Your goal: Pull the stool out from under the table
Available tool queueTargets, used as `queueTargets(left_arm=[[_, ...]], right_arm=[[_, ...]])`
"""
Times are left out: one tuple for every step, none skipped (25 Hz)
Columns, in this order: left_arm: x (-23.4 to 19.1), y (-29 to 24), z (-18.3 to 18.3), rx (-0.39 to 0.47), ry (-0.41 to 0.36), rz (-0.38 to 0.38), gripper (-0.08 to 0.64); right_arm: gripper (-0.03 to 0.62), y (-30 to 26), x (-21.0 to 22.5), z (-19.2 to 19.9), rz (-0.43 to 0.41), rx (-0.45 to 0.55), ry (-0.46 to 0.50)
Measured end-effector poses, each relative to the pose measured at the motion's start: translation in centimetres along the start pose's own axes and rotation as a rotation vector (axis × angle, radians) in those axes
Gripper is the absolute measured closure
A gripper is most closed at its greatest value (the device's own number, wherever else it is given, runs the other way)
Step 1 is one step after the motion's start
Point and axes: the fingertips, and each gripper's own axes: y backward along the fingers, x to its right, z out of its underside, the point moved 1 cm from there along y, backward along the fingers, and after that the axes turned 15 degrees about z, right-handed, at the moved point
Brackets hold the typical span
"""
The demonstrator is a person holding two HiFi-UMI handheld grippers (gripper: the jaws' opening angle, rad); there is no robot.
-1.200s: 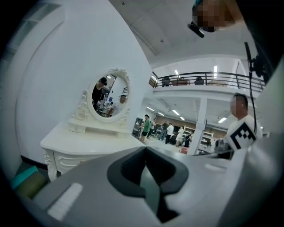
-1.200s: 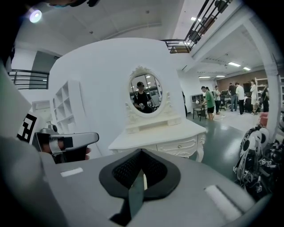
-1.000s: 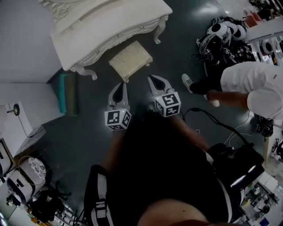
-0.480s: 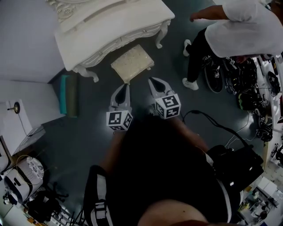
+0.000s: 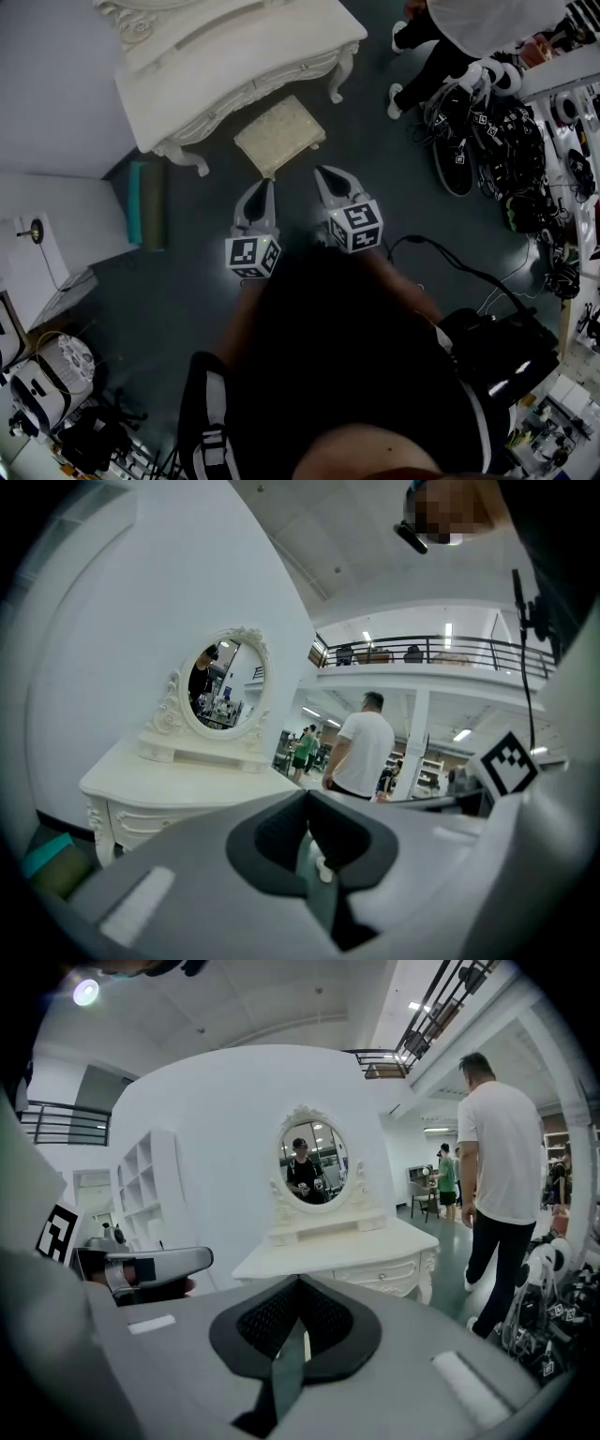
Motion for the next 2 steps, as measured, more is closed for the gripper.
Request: queueTargets(left_arm=[[0.01, -0.03, 0.04, 0.0, 0.0, 0.0, 0.551], [0.03, -0.06, 0.08, 0.0, 0.001, -0.001, 0.551]], right_arm=[[0.594, 0.03, 0.1, -0.04, 0.001, 0.001, -0.001], [0.594, 0.06, 0.2, -0.08, 0.002, 0.003, -0.001]])
